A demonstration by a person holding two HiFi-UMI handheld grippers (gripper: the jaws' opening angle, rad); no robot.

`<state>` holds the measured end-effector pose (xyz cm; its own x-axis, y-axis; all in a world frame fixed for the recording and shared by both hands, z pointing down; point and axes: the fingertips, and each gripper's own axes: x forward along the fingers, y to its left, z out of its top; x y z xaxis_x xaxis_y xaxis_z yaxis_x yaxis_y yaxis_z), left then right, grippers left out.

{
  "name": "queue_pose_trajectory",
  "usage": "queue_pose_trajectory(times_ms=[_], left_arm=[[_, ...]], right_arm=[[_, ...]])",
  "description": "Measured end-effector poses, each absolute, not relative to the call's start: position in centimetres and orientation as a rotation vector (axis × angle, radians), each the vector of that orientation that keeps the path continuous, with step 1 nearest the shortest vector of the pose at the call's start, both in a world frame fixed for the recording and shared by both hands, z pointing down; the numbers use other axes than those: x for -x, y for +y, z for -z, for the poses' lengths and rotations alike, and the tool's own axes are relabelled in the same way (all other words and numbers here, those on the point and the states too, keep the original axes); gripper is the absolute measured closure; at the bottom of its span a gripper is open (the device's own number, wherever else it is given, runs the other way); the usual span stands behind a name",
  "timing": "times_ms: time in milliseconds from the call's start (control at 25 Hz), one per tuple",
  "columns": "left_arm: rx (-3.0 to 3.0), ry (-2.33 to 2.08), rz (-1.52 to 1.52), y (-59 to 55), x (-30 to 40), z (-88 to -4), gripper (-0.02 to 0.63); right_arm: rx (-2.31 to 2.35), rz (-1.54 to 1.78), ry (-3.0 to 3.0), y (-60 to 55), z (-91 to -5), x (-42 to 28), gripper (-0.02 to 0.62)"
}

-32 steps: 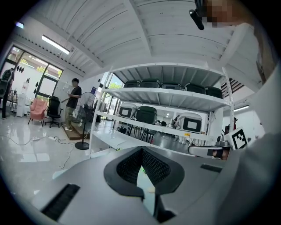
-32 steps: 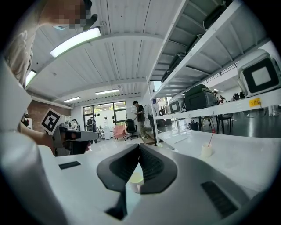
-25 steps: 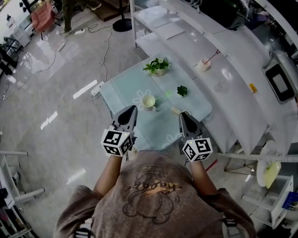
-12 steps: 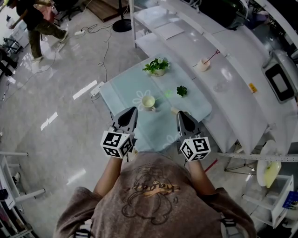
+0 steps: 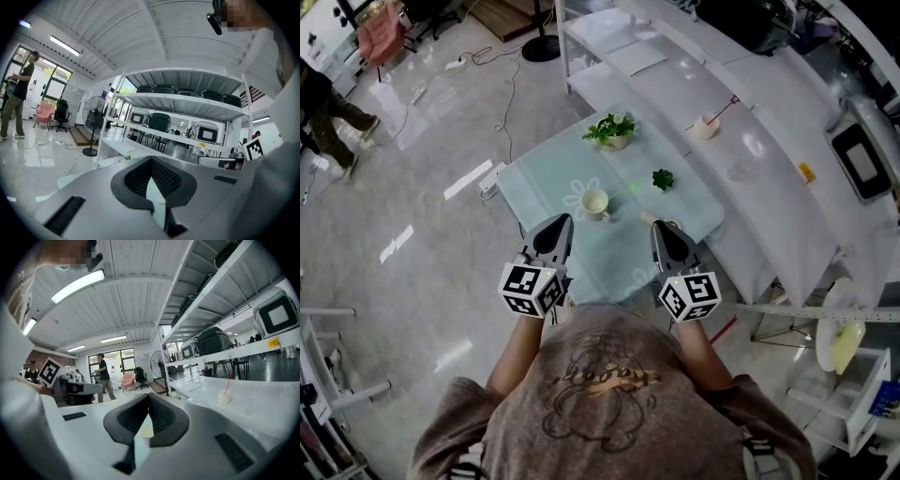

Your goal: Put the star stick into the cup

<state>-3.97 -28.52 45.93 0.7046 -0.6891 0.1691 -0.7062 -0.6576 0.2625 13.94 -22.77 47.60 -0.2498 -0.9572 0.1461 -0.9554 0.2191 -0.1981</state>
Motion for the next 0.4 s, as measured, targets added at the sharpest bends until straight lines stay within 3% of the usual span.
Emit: queue_pose_trajectory(times_ms=[400], left_arm=[[-2.595,-1.097,-0.074,-28.16,3.90,-45.79,0.588]], right_arm=[[1.923,0.411,2.444,-22.51,-47.84,-14.32,0.597]])
